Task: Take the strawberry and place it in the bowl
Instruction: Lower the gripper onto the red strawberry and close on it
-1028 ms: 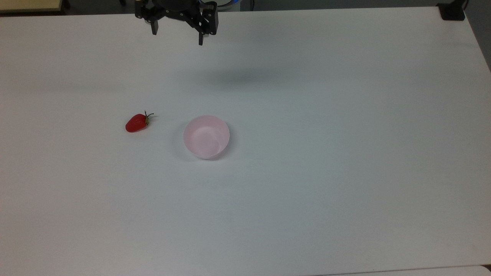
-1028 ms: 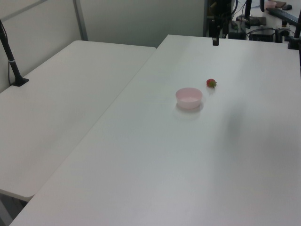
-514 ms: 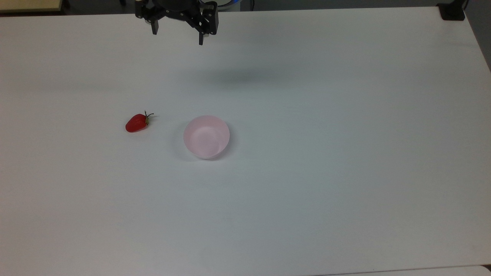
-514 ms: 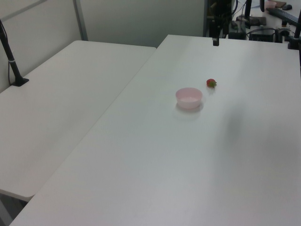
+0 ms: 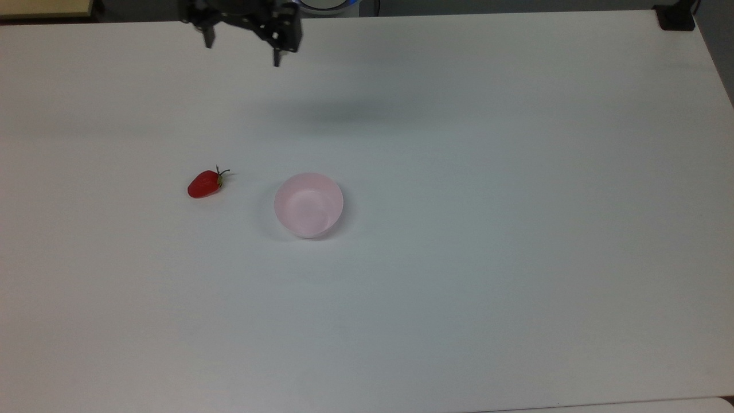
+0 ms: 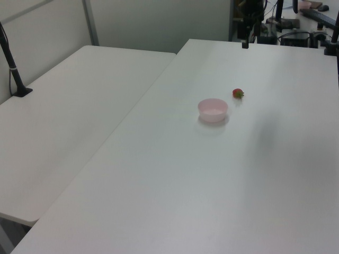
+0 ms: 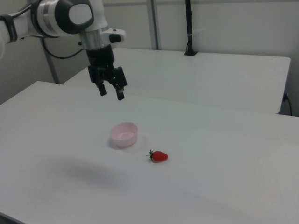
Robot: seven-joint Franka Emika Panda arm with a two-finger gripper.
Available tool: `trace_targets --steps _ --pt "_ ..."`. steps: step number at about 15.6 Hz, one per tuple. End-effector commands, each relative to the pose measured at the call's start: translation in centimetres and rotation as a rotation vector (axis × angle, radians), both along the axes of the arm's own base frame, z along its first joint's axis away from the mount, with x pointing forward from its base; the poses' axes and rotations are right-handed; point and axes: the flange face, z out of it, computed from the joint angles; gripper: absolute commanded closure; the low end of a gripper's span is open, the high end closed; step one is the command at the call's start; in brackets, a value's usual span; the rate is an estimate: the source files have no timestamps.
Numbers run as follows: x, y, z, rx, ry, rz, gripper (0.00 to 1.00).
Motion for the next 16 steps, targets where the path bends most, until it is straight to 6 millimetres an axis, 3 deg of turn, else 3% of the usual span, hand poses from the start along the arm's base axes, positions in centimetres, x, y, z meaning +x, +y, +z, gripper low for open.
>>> trace_targets --steps 1,4,7,11,12,14,16 --pt "0.7 -3.7 -1.8 0.015 -0.038 -0.084 0.00" --pt "2.4 -7.2 -5.4 0.009 -0.051 -0.196 0.00" --pt "3.8 -10.6 -11.5 0.003 -0.027 -0.338 0.00" --pt "4.6 -12.3 -17.1 0.001 -0.031 -0.426 0.07" --pt "4.6 -12.2 -19.4 0.008 -0.049 -0.462 0.07" --pt "4.4 -11.8 -21.8 0.019 -0.102 -0.505 0.08" --pt "4.3 -11.7 -22.9 0.029 -0.143 -0.534 0.11"
